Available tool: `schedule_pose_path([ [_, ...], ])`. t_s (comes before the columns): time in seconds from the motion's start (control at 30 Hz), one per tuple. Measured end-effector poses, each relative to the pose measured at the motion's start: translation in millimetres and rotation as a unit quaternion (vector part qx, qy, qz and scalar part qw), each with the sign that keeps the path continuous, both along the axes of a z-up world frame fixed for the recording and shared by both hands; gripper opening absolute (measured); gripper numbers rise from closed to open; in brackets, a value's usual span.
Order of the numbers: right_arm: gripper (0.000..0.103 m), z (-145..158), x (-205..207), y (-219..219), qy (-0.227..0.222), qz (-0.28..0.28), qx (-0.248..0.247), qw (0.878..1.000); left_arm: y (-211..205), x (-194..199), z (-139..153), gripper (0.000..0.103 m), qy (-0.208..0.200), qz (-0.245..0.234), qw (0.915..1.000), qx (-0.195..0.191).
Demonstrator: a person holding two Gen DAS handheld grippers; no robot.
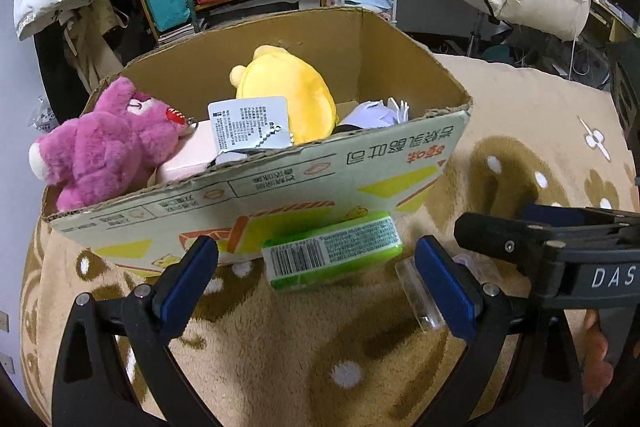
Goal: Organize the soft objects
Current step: 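Move both open grippers down toward the green carton and the bagged purple toy, then grasp the green carton with the left gripper while the right grasps the clear bag with purple toy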
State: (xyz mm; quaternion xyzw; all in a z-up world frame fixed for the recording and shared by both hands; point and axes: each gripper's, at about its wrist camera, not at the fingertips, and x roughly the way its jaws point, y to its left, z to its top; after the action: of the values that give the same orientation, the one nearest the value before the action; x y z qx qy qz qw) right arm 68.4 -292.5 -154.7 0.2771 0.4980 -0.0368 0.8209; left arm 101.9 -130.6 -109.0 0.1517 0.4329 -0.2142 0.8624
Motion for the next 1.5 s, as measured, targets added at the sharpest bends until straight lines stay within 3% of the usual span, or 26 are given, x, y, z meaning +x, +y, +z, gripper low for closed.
schedule_pose_path([
  [0.33,0.103,-13.4,6.7,-6.9,0.011,-0.005,0.034,0.999,-11.2,0.3,-11.1,0.098,-0.003,-0.012,0.9998,0.017],
  [0.53,0.098,-18.4,6.9,-5.7,0.029,0.005,0.038,0.999,-14.0,-1.1,-15.0,0.097,-0.009,-0.014,0.9998,0.013],
  [0.73,0.096,-19.3,6.1,-8.2,0.035,0.003,0.043,0.998,-8.8,3.3,-17.6,0.077,0.018,-0.010,0.9998,-0.004],
  [1.5,0.096,-26.9,10.3,2.4,0.048,0.021,0.030,0.998,37.9,-17.3,11.7,0.075,0.001,0.041,0.9990,-0.018],
])
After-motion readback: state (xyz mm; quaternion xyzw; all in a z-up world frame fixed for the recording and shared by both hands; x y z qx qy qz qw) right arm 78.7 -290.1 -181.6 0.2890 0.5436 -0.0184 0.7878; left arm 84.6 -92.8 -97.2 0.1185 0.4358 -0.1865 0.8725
